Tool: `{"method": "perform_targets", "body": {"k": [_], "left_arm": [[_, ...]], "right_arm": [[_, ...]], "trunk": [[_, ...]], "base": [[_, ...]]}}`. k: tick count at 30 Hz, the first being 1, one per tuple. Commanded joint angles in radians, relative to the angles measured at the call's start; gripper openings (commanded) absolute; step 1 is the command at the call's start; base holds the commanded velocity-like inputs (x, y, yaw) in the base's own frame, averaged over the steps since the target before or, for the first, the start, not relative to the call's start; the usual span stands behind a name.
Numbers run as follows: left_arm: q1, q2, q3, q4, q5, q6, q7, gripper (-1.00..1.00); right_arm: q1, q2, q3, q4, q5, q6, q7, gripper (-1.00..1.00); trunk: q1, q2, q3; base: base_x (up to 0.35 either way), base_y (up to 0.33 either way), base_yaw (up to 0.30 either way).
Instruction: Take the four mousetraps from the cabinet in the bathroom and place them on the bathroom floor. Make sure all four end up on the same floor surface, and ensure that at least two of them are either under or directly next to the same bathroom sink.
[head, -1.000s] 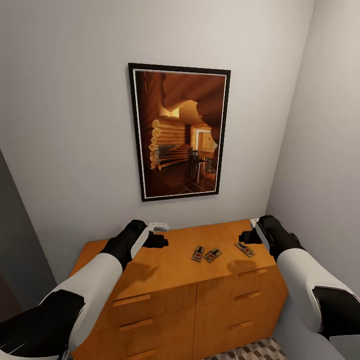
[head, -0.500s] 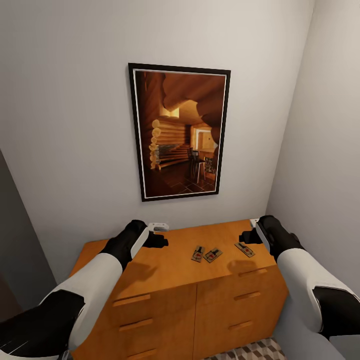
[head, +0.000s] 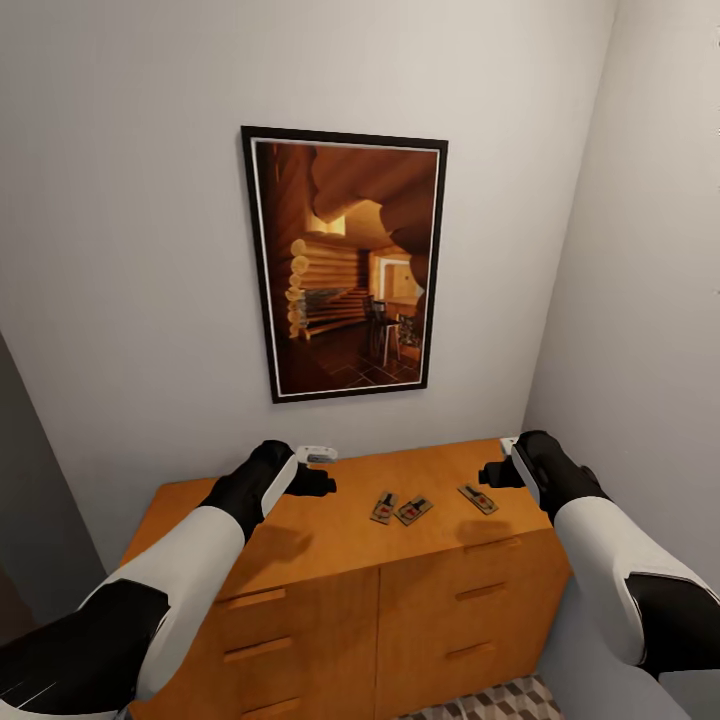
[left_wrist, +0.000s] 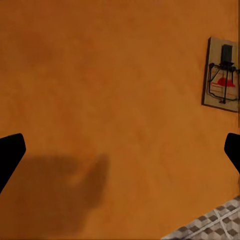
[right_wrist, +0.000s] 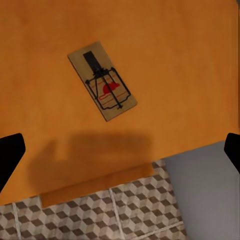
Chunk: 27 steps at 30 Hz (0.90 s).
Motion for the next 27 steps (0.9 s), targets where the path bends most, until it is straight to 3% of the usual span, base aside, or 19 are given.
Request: {"method": "perform_targets", "body": {"k": [1, 27], "left_arm": [[0.000, 0.001, -0.004, -0.001, 0.004, 0.004, 0.001, 1.00], [0.000, -0.002, -0.006, -0.001, 0.005, 0.004, 0.001, 1.00]], "right_arm": [[0.000, 0.000, -0.005, -0.001, 0.011, 0.004, 0.010, 1.00], [0.000, 0.001, -0.005, -0.001, 0.012, 0.003, 0.004, 1.00]], "trunk": [[0.000, -0.001, -0.001], [0.000, -0.001, -0.001]], "base": [[0.000, -0.042, 0.000], [0.000, -0.007, 0.000]]}}
